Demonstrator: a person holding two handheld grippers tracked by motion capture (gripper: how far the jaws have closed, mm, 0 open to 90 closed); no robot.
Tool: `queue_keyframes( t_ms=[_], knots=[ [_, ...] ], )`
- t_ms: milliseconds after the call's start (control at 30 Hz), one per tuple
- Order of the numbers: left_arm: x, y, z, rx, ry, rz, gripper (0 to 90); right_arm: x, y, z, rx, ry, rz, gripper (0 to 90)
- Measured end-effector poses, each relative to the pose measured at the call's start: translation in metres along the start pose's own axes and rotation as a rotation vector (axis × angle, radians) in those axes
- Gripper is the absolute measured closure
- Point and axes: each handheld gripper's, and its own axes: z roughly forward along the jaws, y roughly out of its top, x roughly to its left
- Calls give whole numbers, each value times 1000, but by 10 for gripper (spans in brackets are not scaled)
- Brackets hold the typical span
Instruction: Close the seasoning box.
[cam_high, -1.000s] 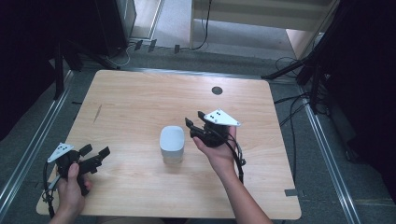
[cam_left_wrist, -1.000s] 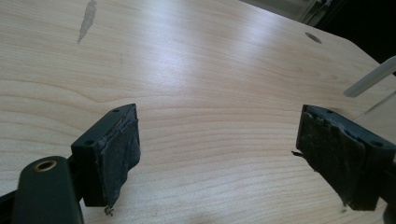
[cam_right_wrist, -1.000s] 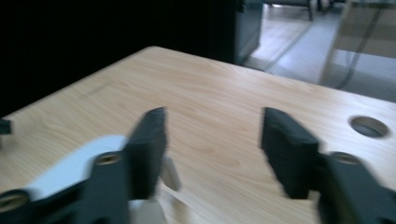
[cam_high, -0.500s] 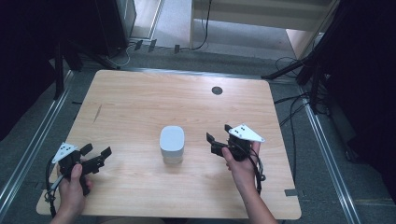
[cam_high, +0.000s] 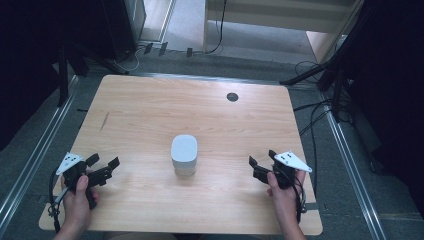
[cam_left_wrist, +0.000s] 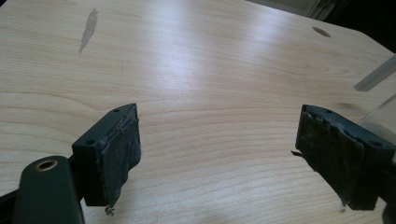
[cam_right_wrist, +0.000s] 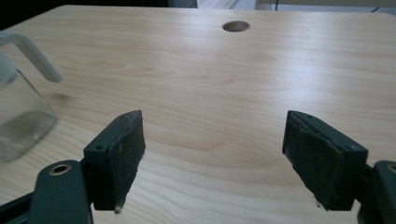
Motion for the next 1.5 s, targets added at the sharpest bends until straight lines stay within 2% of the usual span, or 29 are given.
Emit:
queue_keyframes(
  t_ms=[67,200,267,467,600,767,933,1000,1067,1500],
  knots=[
    [-1,0,0,0,2,3,142,-10,-7,-6,5,-24,2,214],
    [-1,0,0,-3,4,1,142,-35,-23,-21,18,-77,37,215],
    [-1,0,1,-4,7,-1,142,-38,-26,-24,19,-81,46,215],
    [-4,-1,1,-6,35,22,197,-68,-48,-47,30,-129,78,218],
    [-4,-2,1,-10,34,20,195,-76,-56,-58,29,-139,93,220],
    [-4,-2,1,-17,35,21,205,-81,-60,-65,22,-138,102,226],
    [-4,-2,1,-16,32,21,210,-80,-62,-69,22,-156,62,229],
    [-4,-2,1,-16,30,20,215,-79,-63,-69,10,-165,56,259],
    [-4,-2,1,-18,27,20,215,-79,-63,-71,-2,-160,65,267],
    [-4,-2,2,-5,28,23,232,-82,-63,-71,11,-150,89,269]
  ],
)
